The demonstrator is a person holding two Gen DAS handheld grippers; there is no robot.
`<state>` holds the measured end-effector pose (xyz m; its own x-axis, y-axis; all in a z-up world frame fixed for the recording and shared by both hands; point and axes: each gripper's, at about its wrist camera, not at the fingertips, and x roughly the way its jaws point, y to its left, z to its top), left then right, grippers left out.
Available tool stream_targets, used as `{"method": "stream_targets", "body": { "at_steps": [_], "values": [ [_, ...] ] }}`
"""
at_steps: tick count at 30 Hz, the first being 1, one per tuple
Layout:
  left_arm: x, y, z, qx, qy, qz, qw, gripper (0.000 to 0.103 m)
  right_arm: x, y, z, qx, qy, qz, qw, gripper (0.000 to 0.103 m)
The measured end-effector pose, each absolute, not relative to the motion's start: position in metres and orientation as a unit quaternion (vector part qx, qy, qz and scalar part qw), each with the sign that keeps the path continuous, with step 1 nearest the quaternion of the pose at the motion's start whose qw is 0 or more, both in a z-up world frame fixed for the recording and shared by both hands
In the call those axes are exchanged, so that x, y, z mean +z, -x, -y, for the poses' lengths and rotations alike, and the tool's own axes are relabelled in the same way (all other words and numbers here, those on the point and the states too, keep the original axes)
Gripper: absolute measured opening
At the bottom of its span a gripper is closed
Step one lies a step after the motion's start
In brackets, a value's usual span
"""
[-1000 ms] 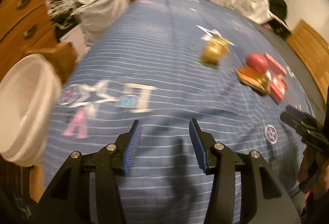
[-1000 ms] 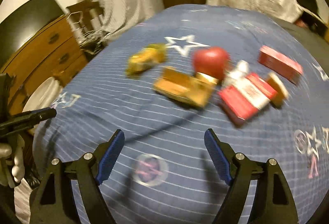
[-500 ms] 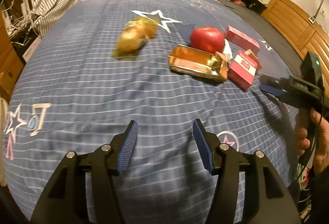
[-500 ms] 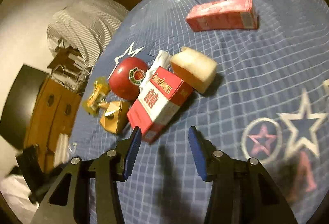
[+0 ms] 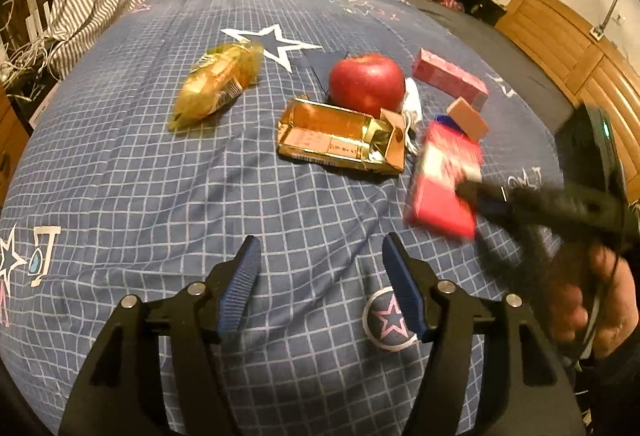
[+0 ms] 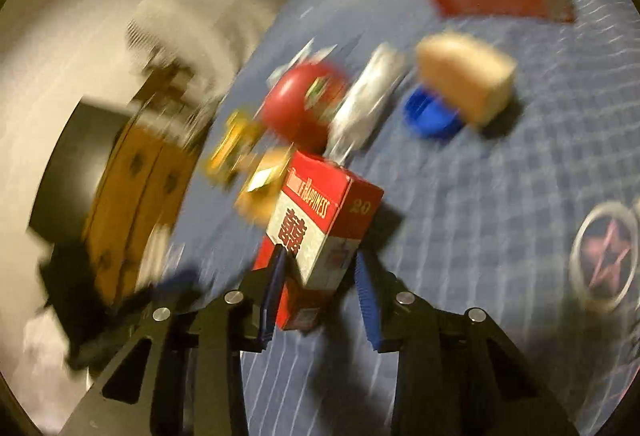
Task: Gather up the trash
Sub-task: 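Grasp the red Double Happiness cigarette box with the left tool while the right tool grasps the beige sponge block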
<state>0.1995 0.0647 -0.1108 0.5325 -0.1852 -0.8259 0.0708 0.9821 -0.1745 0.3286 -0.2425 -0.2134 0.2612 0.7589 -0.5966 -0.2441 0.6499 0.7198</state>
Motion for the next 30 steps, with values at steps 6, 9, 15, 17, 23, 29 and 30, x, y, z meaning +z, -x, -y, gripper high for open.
{"method": "stream_targets", "body": {
  "at_steps": [6,9,15,17,23,29,30],
  "values": [
    [-0.111,-0.198,-0.048,-0.09,0.058,-0.481,0.87,0.062,-0.198,-0.309,0.251,0.315,-0.18,-0.502,0.785,0.06],
    [-0.112,-0.198,-0.028,-0.109,0.04,-0.477,0.871,0.065,-0.194,-0.306,0.263,0.282,-0.191,-0.478,0.81,0.069],
    [-0.109,-0.201,0.035,-0.186,-0.047,-0.44,0.877,0.076,-0.197,-0.288,0.297,0.249,-0.209,-0.444,0.835,0.069],
    [-0.115,-0.207,0.055,-0.215,-0.085,-0.448,0.864,0.076,-0.202,-0.283,0.309,0.249,-0.228,-0.439,0.832,0.069],
    [-0.127,-0.234,0.073,-0.2,-0.084,-0.468,0.857,0.076,-0.208,-0.27,0.325,0.248,-0.232,-0.432,0.836,0.069],
    [-0.147,-0.24,0.07,-0.185,-0.07,-0.487,0.851,0.056,-0.197,-0.272,0.326,0.235,-0.163,-0.42,0.861,0.069],
    [-0.147,-0.238,0.069,-0.185,-0.068,-0.485,0.852,0.055,-0.191,-0.275,0.326,0.231,-0.152,-0.416,0.866,0.069]
  ]
}}
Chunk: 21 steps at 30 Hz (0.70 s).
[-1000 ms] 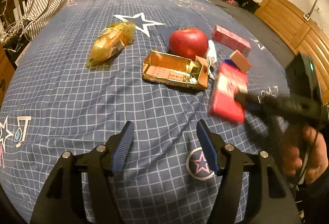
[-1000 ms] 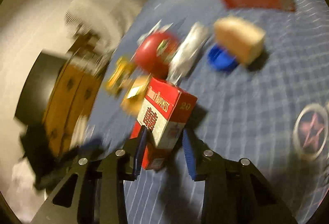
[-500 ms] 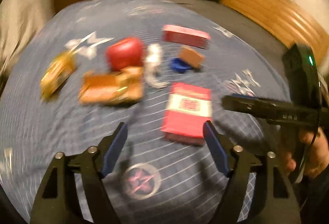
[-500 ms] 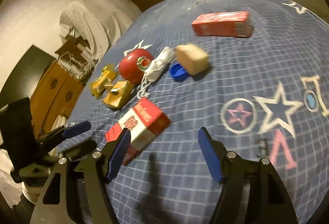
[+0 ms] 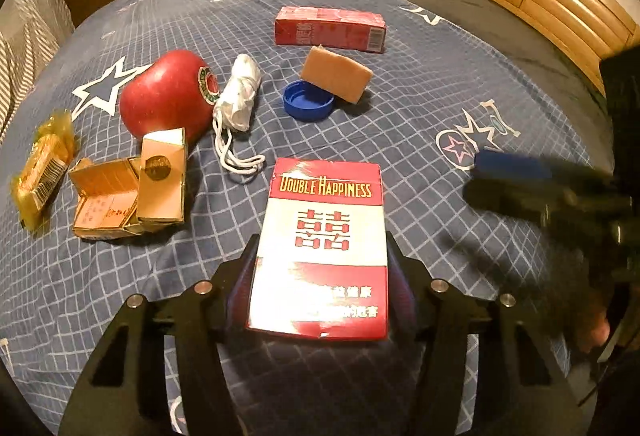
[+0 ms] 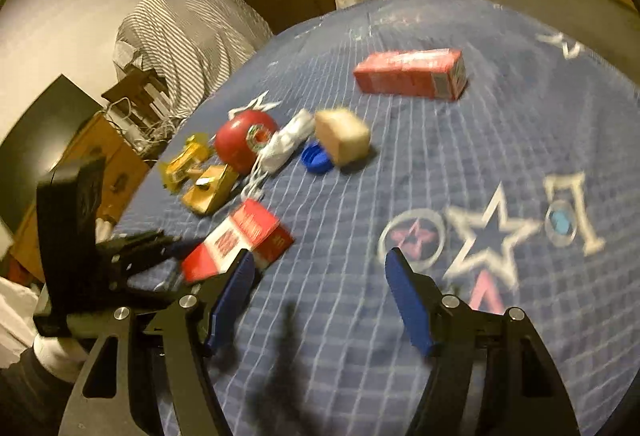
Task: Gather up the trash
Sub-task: 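Grasp the red Double Happiness cigarette box with the left tool while the right tool grasps the beige sponge block, then lift the cigarette box and sponge block and carry them over the white bucket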
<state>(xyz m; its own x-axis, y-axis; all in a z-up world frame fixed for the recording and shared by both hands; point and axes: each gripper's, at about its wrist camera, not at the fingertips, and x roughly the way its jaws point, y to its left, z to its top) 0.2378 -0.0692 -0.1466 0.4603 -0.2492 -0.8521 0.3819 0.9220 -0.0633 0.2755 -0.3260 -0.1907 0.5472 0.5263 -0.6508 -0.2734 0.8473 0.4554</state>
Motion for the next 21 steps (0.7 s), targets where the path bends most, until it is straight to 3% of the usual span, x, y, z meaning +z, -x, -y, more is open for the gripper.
{"method": "stream_targets", "body": {
  "at_steps": [7,14,16,18,21],
  "values": [
    [-0.145,-0.225,0.053,-0.179,-0.044,-0.482,0.857,0.055,-0.175,-0.339,0.302,0.239,-0.064,-0.42,0.873,0.069],
    [-0.145,-0.218,0.041,-0.184,-0.033,-0.481,0.856,0.055,-0.196,-0.399,0.288,0.234,-0.071,-0.45,0.859,0.068],
    [-0.146,-0.217,0.042,-0.183,-0.036,-0.48,0.857,0.055,-0.201,-0.402,0.286,0.227,-0.065,-0.453,0.86,0.058],
    [-0.146,-0.216,0.042,-0.182,-0.036,-0.476,0.86,0.055,-0.205,-0.401,0.283,0.225,-0.063,-0.453,0.861,0.04],
    [-0.146,-0.214,0.043,-0.179,-0.037,-0.47,0.864,0.054,-0.204,-0.393,0.28,0.216,-0.052,-0.441,0.87,0.037]
  ]
}}
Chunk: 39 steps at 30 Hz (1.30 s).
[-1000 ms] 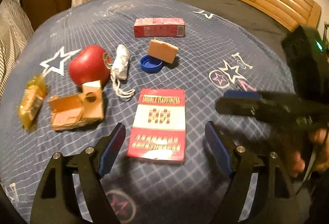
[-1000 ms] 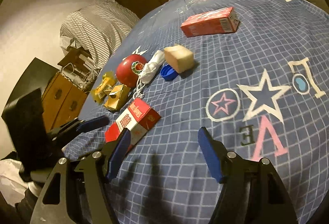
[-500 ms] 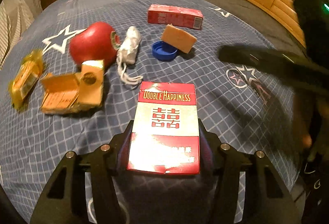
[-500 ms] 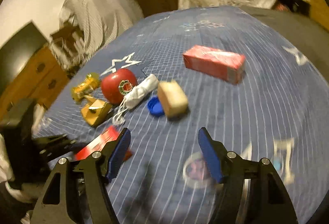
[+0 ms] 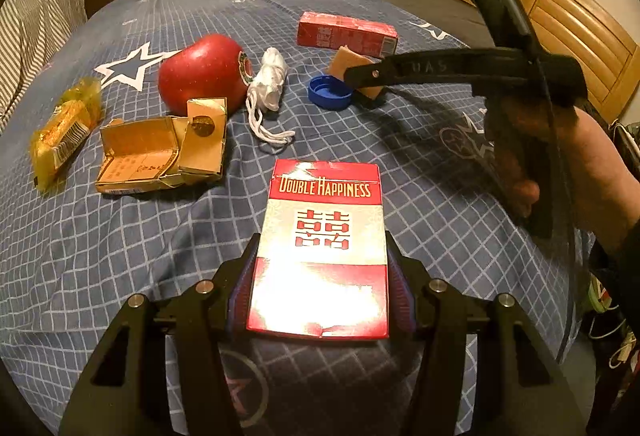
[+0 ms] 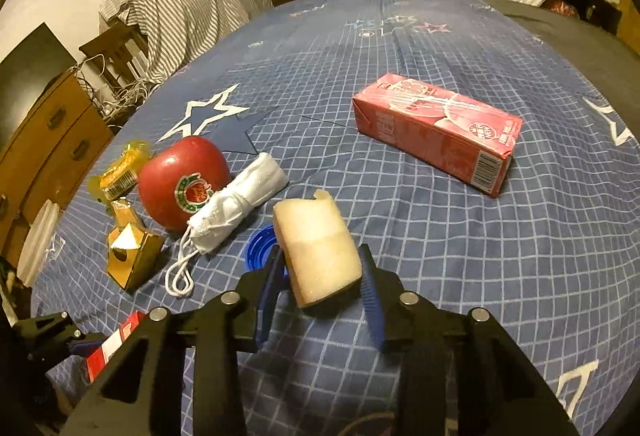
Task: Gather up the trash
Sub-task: 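Lift the cigarette box and sponge block and carry them over the white bucket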
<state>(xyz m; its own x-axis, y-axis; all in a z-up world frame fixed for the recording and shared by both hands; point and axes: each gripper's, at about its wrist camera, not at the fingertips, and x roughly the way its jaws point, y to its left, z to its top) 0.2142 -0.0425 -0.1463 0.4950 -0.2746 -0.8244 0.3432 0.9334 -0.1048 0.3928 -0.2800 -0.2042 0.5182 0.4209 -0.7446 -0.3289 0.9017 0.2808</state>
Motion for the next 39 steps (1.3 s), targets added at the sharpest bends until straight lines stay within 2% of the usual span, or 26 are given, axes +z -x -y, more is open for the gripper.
{"method": "stream_targets", "body": {
  "at_steps": [11,20,33,39],
  "values": [
    [-0.129,-0.193,0.019,-0.133,-0.005,-0.423,0.896,0.054,-0.163,-0.283,0.275,0.149,-0.025,-0.336,0.93,0.034],
    [-0.089,-0.149,-0.004,-0.073,0.008,-0.349,0.934,0.054,-0.135,-0.194,0.268,0.095,-0.025,-0.276,0.956,0.034],
    [-0.017,-0.09,-0.02,0.003,0.007,-0.231,0.973,0.054,-0.063,-0.116,0.219,0.088,0.016,-0.179,0.98,0.034],
    [-0.008,-0.08,-0.019,0.012,0.003,-0.221,0.975,0.054,-0.044,-0.09,0.208,0.09,0.018,-0.162,0.983,0.034]
  ]
}}
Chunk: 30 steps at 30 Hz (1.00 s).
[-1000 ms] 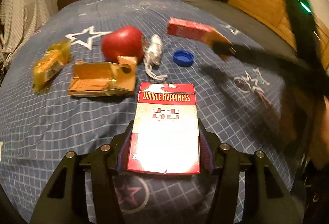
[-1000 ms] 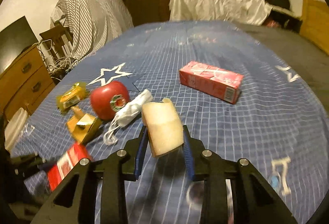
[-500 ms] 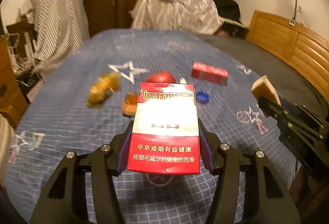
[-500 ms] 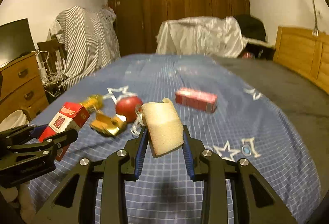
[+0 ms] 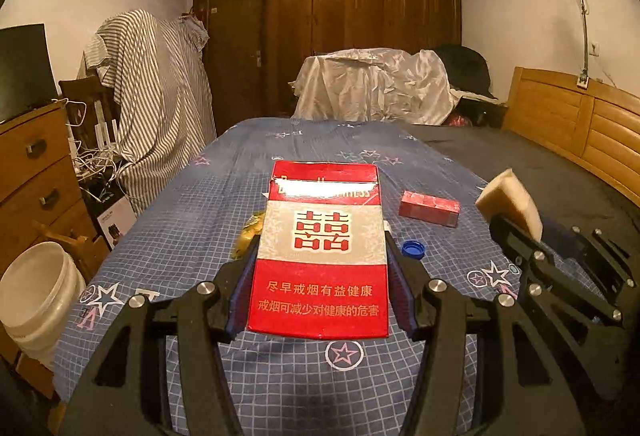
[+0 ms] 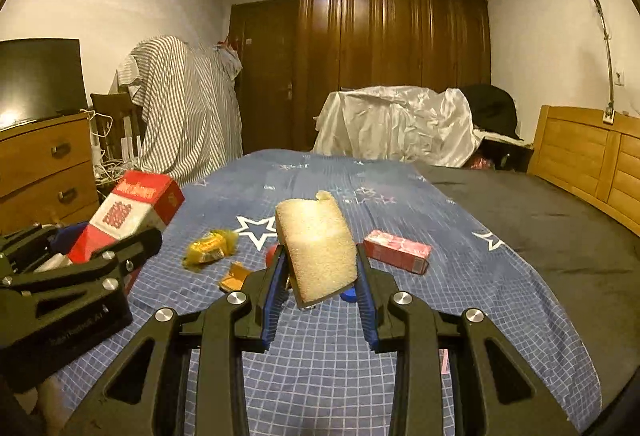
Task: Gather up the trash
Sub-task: 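Lift the cigarette box and sponge block and carry them over the white bucket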
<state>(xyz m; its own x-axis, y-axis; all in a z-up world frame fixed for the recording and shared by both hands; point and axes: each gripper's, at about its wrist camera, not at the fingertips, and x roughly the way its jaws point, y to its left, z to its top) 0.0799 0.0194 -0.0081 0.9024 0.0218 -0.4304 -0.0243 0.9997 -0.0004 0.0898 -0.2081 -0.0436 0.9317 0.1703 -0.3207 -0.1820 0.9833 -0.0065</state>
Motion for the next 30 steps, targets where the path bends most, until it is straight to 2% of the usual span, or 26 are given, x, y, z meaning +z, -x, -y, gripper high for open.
{"method": "stream_targets", "body": {
  "at_steps": [16,30],
  "values": [
    [0.012,-0.061,-0.06,0.045,0.016,-0.195,0.98,0.054,-0.011,-0.091,0.175,0.115,0.03,-0.142,0.983,0.034],
    [0.048,-0.049,-0.195,0.167,0.045,-0.184,0.968,0.054,0.041,-0.122,0.015,0.236,0.037,-0.145,0.96,0.034]
  ]
}}
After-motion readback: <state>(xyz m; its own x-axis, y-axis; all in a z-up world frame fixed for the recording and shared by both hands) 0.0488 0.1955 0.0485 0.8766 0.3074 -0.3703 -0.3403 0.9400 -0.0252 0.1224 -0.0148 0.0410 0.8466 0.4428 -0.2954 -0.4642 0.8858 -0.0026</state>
